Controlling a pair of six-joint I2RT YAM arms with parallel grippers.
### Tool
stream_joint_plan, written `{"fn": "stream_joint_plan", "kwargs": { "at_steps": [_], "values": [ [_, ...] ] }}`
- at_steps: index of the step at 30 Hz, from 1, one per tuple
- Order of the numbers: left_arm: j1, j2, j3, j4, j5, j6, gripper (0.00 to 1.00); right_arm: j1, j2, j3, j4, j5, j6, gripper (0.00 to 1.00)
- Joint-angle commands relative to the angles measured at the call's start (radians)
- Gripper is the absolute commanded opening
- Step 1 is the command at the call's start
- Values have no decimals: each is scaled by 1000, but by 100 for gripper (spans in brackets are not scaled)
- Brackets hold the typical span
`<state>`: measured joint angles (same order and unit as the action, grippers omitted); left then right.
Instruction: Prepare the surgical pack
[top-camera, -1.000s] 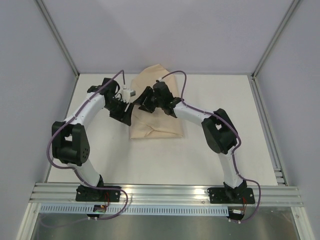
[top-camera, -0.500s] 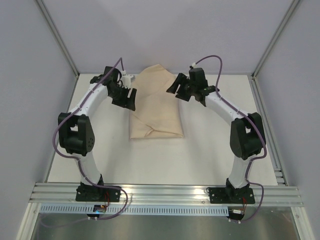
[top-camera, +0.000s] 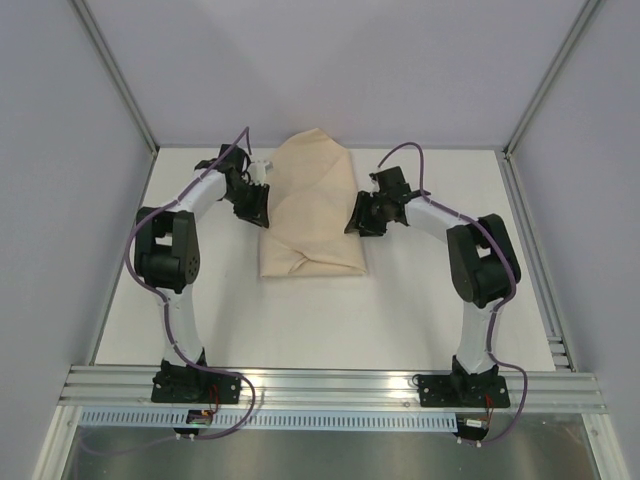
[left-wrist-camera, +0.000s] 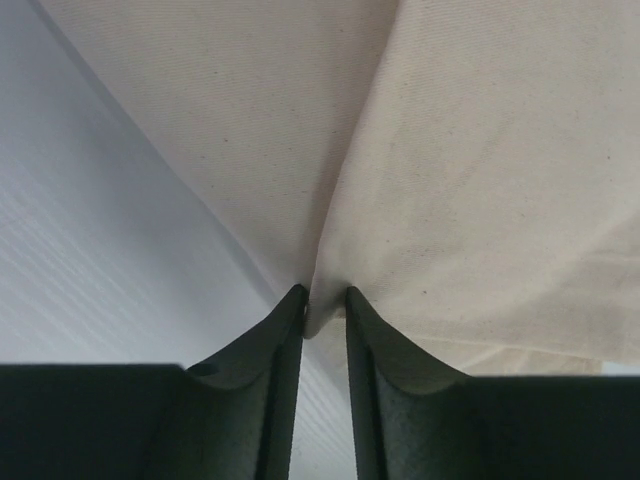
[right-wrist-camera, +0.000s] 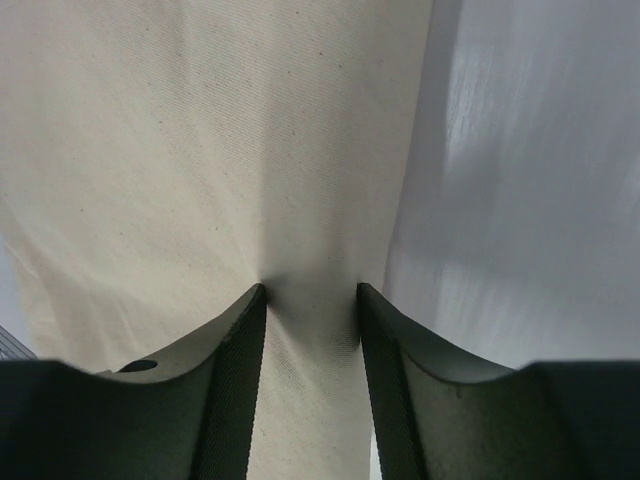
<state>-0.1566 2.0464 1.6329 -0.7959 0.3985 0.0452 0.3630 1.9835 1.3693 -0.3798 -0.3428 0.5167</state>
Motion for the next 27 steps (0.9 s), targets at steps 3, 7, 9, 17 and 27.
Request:
{"fn": "stream_joint_plan", "kwargs": {
  "at_steps": [3,7,9,17,27],
  "values": [
    [5,9,-45,37,46,2,26,-4,5,-33,79,-71,-9,37],
    [5,-5,-88,38,49,18,5,-4,-23,-71,87,-78,-4,30],
    [5,-11,-102,29,51,31,0,-3,-46,-102,96,-85,-1,27],
    [-17,-121,-261,-28,92,102,0,1,-170,-236,94,-124,5,13],
    [-35,-336,-415,-150,105,189,22,14,-376,-424,7,-185,16,46]
  ]
}}
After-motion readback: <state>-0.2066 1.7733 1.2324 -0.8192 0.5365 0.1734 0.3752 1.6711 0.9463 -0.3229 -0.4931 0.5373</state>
